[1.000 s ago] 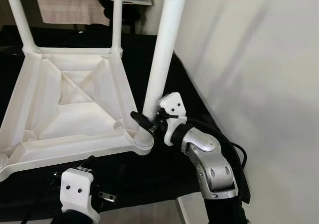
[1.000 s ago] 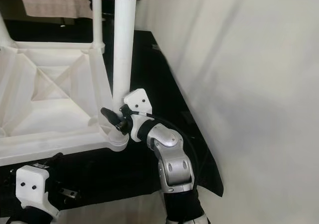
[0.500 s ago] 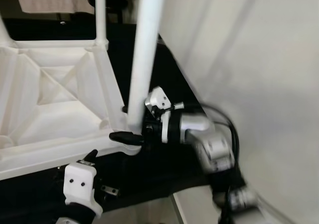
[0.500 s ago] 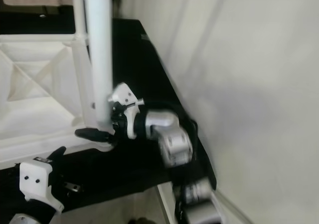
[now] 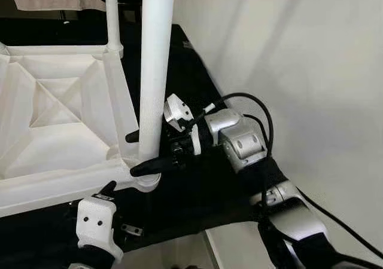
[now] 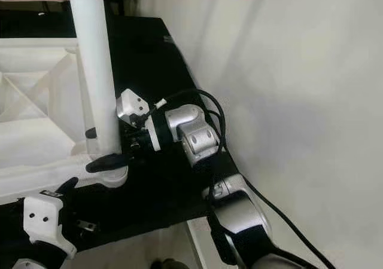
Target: Building children table
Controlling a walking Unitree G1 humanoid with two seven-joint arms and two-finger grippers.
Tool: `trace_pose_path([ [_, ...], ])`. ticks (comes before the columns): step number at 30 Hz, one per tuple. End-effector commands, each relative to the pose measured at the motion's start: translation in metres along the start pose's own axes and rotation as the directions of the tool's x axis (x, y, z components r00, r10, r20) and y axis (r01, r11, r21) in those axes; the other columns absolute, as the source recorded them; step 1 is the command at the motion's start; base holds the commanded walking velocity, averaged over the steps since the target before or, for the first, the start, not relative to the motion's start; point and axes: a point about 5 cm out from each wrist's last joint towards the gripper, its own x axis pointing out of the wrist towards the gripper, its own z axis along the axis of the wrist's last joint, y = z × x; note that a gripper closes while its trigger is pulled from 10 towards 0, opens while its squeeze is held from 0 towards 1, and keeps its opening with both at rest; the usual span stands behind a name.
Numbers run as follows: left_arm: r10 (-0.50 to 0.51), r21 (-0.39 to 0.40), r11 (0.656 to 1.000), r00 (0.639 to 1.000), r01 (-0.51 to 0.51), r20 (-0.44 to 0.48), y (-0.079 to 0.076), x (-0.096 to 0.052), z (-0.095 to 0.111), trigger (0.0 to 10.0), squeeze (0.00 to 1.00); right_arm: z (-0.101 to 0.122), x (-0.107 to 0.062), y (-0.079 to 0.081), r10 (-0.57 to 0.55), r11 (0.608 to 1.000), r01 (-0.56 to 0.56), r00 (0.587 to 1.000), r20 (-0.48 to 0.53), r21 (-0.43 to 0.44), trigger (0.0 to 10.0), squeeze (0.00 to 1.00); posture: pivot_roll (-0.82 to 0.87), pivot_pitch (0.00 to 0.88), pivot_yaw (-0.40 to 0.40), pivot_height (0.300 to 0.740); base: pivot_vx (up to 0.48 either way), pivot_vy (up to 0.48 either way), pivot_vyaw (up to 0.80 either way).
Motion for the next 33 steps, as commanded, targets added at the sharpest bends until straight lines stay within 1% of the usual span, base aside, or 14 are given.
trace_pose_path([
  [1, -0.001, 0.001, 1.0, 1.0, 0.001, 0.001, -0.002, -0.001, 0.001, 10.0, 0.0, 0.001, 0.003, 0.001, 0.053, 0.998, -0.053, 0.999, 0.011, -0.017, 0.0, 0.0, 0.05, 0.149, -0.209, 0.74, 0.0, 0.0, 0.0],
  [9, -0.004, -0.002, 1.0, 1.0, 0.004, 0.001, -0.002, -0.001, 0.002, 10.0, 0.0, -0.015, -0.031, 0.004, -0.122, 0.992, 0.121, 0.99, 0.064, 0.02, 0.0, 0.0, 0.02, 0.168, -0.201, 0.74, 0.0, 0.0, 0.0],
  [11, -0.005, -0.003, 1.0, 1.0, 0.005, 0.002, 0.0, -0.001, 0.002, 10.0, 0.0, -0.03, -0.04, 0.01, -0.381, 0.917, 0.372, 0.924, 0.042, 0.14, 0.0, 0.0, 0.0, 0.171, -0.208, 0.74, 0.0, 0.0, 0.0],
  [13, -0.005, -0.003, 1.0, 1.0, 0.005, 0.002, 0.0, -0.001, 0.002, 10.0, 0.0, -0.034, -0.042, 0.011, -0.442, 0.886, 0.432, 0.896, 0.026, 0.17, 0.0, 0.0, 0.0, 0.171, -0.208, 0.74, 0.0, 0.0, 0.0],
  [15, -0.006, -0.001, 1.0, 1.0, 0.006, 0.003, 0.002, 0.0, 0.003, 10.0, 0.0, -0.07, -0.027, 0.035, -0.766, 0.578, 0.785, 0.616, -0.183, 0.224, 0.0, 0.0, -0.01, 0.173, -0.203, 0.74, 0.0, 0.0, 0.0],
  [16, -0.006, -0.001, 1.0, 1.0, 0.006, 0.003, 0.002, 0.0, 0.003, 10.0, 0.0, -0.07, -0.027, 0.035, -0.766, 0.578, 0.785, 0.616, -0.183, 0.224, 0.0, 0.0, -0.01, 0.173, -0.203, 0.74, 0.0, 0.0, 0.0],
  [18, -0.006, 0.0, 1.0, 1.0, 0.006, 0.006, 0.004, 0.001, 0.004, 10.0, 0.0, -0.087, -0.025, 0.067, -0.849, 0.363, 0.904, 0.42, -0.32, 0.225, 0.0, 0.0, -0.01, 0.173, -0.203, 0.74, 0.0, 0.0, 0.0],
  [21, -0.009, 0.003, 1.0, 1.0, 0.009, 0.001, 0.006, 0.002, 0.001, 10.0, 0.0, -0.073, -0.023, 0.061, -0.866, 0.408, 0.9, 0.435, -0.246, 0.156, 0.0, 0.0, -0.03, 0.158, -0.176, 0.74, 0.0, 0.0, 0.0],
  [22, -0.013, 0.001, 1.0, 1.0, 0.013, -0.002, 0.007, 0.004, -0.001, 10.0, 0.0, -0.07, -0.018, 0.054, -0.85, 0.465, 0.876, 0.482, -0.212, 0.129, 0.0, 0.0, -0.03, 0.14, -0.178, 0.74, 0.0, 0.0, 0.0],
  [25, -0.014, 0.001, 1.0, 1.0, 0.014, -0.002, 0.007, 0.004, -0.001, 10.0, 0.0, -0.072, -0.016, 0.055, -0.839, 0.481, 0.867, 0.499, -0.216, 0.133, 0.0, 0.0, -0.02, 0.138, -0.179, 0.74, 0.0, 0.0, 0.0],
  [27, -0.004, 0.005, 1.0, 1.0, 0.004, 0.0, 0.008, 0.004, -0.002, 10.0, 0.0, -0.071, -0.007, 0.057, -0.792, 0.545, 0.821, 0.571, -0.214, 0.173, 0.0, 0.0, -0.02, 0.13, -0.179, 0.74, 0.0, 0.0, 0.0],
  [28, 0.005, 0.006, 1.0, 1.0, -0.005, 0.002, 0.009, 0.004, -0.002, 10.0, 0.0, -0.068, -0.001, 0.058, -0.741, 0.596, 0.768, 0.639, -0.207, 0.235, 10.0, 0.0, -0.02, 0.124, -0.181, 0.74, 0.0, 0.0, 0.0],
  [32, 0.01, 0.006, 1.0, 1.0, -0.01, 0.003, 0.009, 0.005, -0.002, 10.0, 0.0, -0.061, 0.006, 0.059, -0.659, 0.669, 0.676, 0.732, -0.174, 0.31, 10.0, 0.0, -0.01, 0.118, -0.187, 0.74, 0.0, 0.0, 0.0],
  [33, 0.009, 0.005, 1.0, 1.0, -0.009, 0.003, 0.009, 0.005, -0.002, 10.0, 0.0, -0.056, 0.007, 0.059, -0.629, 0.7, 0.642, 0.762, -0.156, 0.312, 10.0, 0.75, -0.01, 0.118, -0.187, 0.74, 0.0, 0.0, 0.0],
])
